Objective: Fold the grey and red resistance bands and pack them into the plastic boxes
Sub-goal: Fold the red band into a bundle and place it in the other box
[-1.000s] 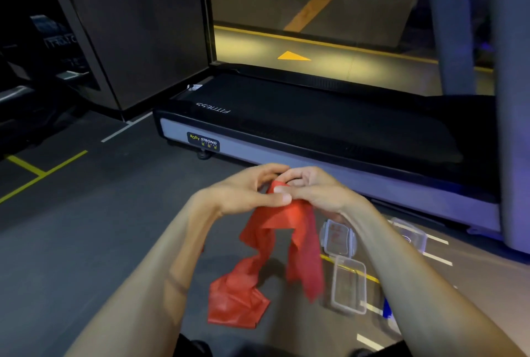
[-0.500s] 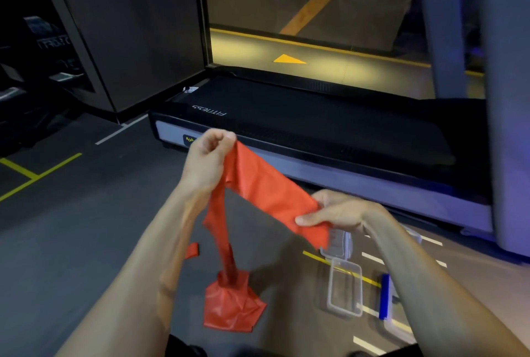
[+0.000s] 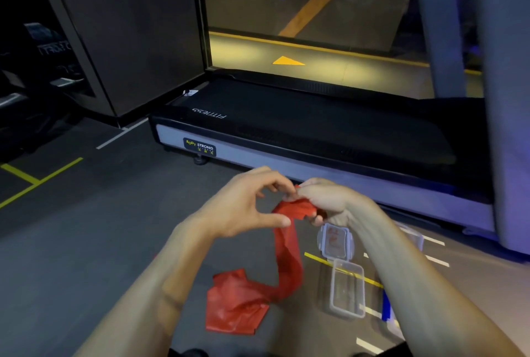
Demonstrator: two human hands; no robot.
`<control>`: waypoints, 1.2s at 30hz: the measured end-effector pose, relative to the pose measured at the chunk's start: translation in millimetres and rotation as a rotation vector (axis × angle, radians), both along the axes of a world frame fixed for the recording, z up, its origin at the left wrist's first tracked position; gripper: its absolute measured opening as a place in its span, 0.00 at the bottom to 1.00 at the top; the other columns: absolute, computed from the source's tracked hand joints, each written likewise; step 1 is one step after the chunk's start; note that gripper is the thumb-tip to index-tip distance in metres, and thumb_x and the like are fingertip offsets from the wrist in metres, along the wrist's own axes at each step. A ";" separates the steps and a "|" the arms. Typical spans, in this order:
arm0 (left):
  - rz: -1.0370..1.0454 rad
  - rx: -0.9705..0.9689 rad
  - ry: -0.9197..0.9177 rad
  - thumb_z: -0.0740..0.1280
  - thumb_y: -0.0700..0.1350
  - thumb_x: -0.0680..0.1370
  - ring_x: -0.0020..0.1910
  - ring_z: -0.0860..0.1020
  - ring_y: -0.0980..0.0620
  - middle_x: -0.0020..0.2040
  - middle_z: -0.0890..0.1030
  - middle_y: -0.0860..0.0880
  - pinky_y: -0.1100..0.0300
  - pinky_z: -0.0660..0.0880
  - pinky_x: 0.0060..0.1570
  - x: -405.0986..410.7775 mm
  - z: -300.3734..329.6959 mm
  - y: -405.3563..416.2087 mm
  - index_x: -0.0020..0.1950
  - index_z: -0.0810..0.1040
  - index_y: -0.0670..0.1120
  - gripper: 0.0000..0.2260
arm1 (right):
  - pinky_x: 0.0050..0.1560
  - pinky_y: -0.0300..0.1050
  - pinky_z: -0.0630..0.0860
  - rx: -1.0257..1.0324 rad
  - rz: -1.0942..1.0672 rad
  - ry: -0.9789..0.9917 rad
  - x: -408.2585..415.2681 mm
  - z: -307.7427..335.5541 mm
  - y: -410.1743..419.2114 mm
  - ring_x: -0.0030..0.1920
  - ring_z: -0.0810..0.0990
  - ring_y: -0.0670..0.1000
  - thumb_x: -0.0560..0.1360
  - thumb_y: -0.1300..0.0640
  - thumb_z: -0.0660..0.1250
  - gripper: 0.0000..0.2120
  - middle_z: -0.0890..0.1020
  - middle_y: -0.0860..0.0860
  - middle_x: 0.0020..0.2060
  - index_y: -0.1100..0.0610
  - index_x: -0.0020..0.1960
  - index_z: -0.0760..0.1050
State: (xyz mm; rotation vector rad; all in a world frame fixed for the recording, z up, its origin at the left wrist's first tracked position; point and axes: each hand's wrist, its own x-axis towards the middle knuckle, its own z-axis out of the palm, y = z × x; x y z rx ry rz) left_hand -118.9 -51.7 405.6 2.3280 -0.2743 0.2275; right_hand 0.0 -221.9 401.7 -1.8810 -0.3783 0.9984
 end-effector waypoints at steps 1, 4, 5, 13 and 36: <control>-0.007 0.026 -0.035 0.81 0.50 0.70 0.57 0.78 0.56 0.55 0.79 0.57 0.66 0.73 0.56 -0.2 -1.2 -4.3 0.58 0.82 0.54 0.19 | 0.19 0.34 0.62 -0.009 0.000 0.004 -1.4 1.8 0.9 0.22 0.64 0.46 0.80 0.58 0.68 0.13 0.69 0.51 0.24 0.56 0.36 0.74; 0.015 0.054 -0.145 0.81 0.50 0.71 0.54 0.77 0.59 0.52 0.78 0.57 0.68 0.72 0.54 2.0 -5.7 -8.9 0.55 0.84 0.53 0.15 | 0.18 0.34 0.63 0.017 -0.028 0.088 -4.8 7.6 2.2 0.21 0.66 0.45 0.81 0.60 0.64 0.12 0.72 0.52 0.25 0.59 0.38 0.75; 0.015 0.051 -0.170 0.80 0.49 0.72 0.53 0.78 0.59 0.52 0.78 0.57 0.67 0.73 0.54 3.0 -6.3 -9.6 0.54 0.84 0.53 0.13 | 0.18 0.34 0.62 0.034 -0.041 0.122 -5.7 9.0 2.3 0.21 0.66 0.44 0.81 0.60 0.63 0.11 0.74 0.52 0.25 0.60 0.40 0.75; 0.215 -0.400 -0.081 0.74 0.42 0.77 0.48 0.86 0.47 0.45 0.87 0.49 0.43 0.80 0.56 14.2 -7.3 -5.3 0.50 0.85 0.46 0.03 | 0.22 0.37 0.66 -0.020 -0.065 -0.068 -4.5 23.5 -9.4 0.24 0.72 0.48 0.80 0.32 0.59 0.30 0.80 0.54 0.31 0.59 0.43 0.79; 0.286 -0.816 0.088 0.78 0.41 0.69 0.36 0.82 0.49 0.36 0.86 0.46 0.57 0.80 0.41 11.2 12.2 -14.8 0.52 0.80 0.42 0.14 | 0.49 0.43 0.78 0.514 0.075 -1.014 -21.2 34.4 -23.5 0.52 0.81 0.52 0.76 0.56 0.74 0.04 0.80 0.46 0.50 0.54 0.49 0.81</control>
